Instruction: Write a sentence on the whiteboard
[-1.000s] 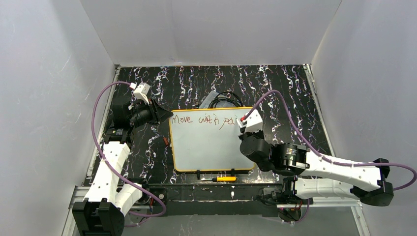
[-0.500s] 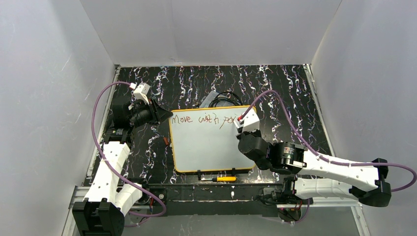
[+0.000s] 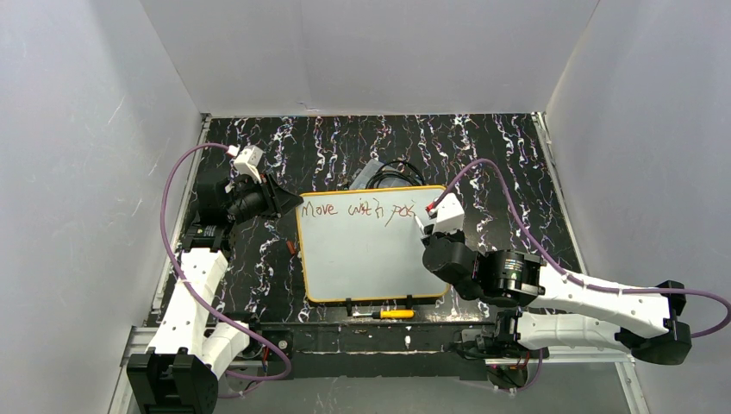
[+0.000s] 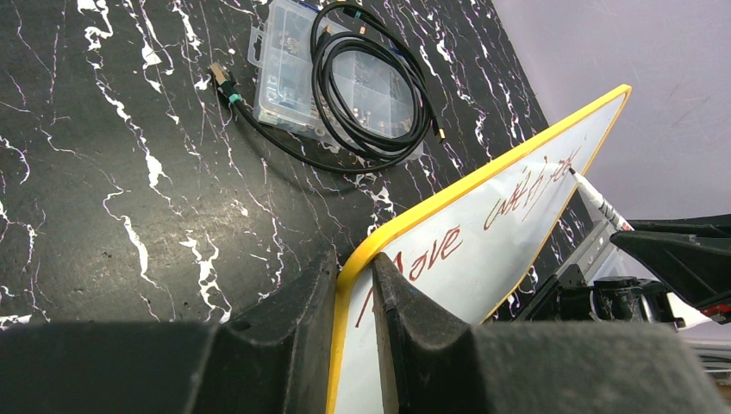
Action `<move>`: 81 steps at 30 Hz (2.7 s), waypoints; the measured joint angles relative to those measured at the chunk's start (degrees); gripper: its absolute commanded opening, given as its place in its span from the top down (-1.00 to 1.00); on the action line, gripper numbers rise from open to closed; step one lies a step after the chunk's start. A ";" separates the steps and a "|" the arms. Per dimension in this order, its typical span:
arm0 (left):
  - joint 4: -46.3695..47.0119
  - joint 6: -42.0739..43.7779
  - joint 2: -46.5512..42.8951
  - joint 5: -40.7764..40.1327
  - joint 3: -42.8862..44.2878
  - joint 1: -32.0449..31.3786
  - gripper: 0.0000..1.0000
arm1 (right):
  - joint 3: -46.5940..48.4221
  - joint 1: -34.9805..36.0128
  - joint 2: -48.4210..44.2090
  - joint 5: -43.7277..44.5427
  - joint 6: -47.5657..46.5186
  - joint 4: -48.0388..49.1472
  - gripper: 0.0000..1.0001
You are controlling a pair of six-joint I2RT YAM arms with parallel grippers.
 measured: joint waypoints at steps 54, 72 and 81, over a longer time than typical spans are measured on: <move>0.07 0.00 0.20 -0.02 0.00 0.00 0.62 | -1.53 0.00 -1.49 1.62 0.72 1.20 0.97; 0.04 0.00 0.20 -0.13 0.00 0.00 0.62 | -1.53 0.00 -1.01 -1.64 1.62 -0.85 0.97; 0.04 0.00 0.20 -0.22 0.00 0.00 0.62 | -1.53 0.00 -1.03 -2.82 0.52 0.26 0.97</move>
